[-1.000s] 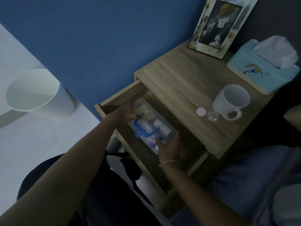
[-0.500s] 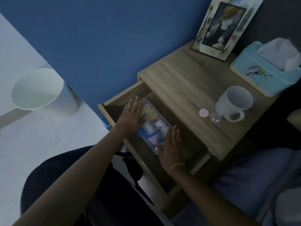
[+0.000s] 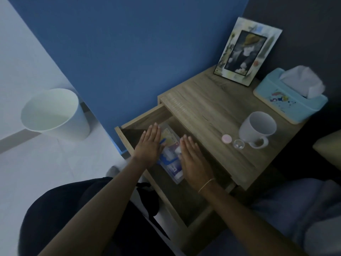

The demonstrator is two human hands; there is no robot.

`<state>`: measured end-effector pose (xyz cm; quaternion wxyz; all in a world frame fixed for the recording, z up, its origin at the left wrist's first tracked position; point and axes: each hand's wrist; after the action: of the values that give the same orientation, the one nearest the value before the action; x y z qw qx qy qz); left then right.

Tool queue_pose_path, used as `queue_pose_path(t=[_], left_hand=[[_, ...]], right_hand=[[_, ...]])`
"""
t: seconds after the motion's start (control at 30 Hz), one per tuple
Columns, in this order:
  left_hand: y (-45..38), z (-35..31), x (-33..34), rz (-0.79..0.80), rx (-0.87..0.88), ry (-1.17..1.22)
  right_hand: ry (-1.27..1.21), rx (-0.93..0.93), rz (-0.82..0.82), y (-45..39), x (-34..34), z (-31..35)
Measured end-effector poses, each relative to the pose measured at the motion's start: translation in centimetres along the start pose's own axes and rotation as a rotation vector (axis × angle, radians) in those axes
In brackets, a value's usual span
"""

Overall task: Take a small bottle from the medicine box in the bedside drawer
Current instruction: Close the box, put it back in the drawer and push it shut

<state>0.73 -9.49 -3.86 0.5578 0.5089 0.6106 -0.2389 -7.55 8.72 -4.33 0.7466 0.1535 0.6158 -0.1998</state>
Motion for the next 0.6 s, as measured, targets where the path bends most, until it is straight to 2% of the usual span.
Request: queue_pose_path(t=[0.1, 0.2, 0.3, 0.43, 0.6], left_hand=[[0.8, -0.3, -0.3, -0.086, -0.024, -0.028], [1.4, -0.4, -0.3, -0.073, -0.049, -0.017], [1.6, -0.2, 0.1, -0.06, -0.061, -0.031], [1.7, 0.4, 0.4, -0.091, -0.102, -0.053], [1.7, 1.6, 0.4, -0.159, -0.165, -0.07]], right_hand=[[-0.008, 0.026, -0.059, -3.7, -2.6, -2.1], [0.009, 0.089, 0.05, -6.2, -3.5, -4.1], [0.106, 0.071, 0.104, -7.5, -3.4, -5.8], [0.08, 0.057, 0.155, -8.2, -2.7, -6.6], [-0.012, 0.061, 0.093, -8.5, -2.0, -6.8]])
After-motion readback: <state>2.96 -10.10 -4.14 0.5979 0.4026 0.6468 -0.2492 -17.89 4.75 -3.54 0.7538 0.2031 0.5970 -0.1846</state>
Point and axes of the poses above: each hand's wrist, its own y-axis away from the middle knuckle, its own x-axis out of the palm, z = x × y, and after that the axes turned 6 degrees about z, right-handed
